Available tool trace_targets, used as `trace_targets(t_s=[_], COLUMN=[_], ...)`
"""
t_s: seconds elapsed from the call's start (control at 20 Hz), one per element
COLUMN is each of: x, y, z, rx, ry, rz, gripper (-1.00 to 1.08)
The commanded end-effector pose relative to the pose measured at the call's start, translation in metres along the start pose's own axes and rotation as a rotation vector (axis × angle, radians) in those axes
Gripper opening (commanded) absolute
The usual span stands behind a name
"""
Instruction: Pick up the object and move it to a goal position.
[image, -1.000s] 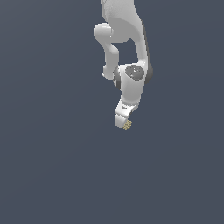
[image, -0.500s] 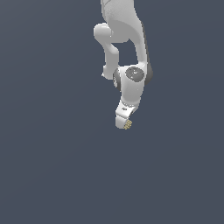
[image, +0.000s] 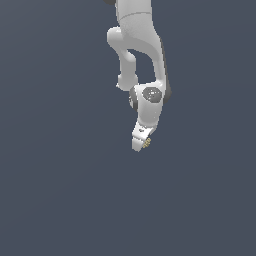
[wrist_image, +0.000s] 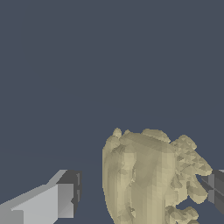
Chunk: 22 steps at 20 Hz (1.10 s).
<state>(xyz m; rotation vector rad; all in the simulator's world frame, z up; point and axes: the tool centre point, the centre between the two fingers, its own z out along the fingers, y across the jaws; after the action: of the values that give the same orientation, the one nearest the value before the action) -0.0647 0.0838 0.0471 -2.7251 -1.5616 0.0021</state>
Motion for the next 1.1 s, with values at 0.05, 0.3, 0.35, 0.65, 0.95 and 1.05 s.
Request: trace_targets(t_s=[0.05,0.3,0.35,0.65,0.95,1.05], x=[0.0,0.0,0.0,0.0,-0.01,-0.016], y=[0.001,0.001,0.001,0.001,0.012,0.02], z=[0.004,0.004,0.004,0.003,-0.008,-0.015], rx=[-0.001,-0.001,-0.001,-0.003,-0.003,-0.003], ry=[0.001,0.001,0.001,0.001,0.001,0.001], rz=[0.0,0.0,0.0,0.0,0.0,0.0], gripper=[1.0,-1.0,-1.0,-1.0,-1.0,-1.0])
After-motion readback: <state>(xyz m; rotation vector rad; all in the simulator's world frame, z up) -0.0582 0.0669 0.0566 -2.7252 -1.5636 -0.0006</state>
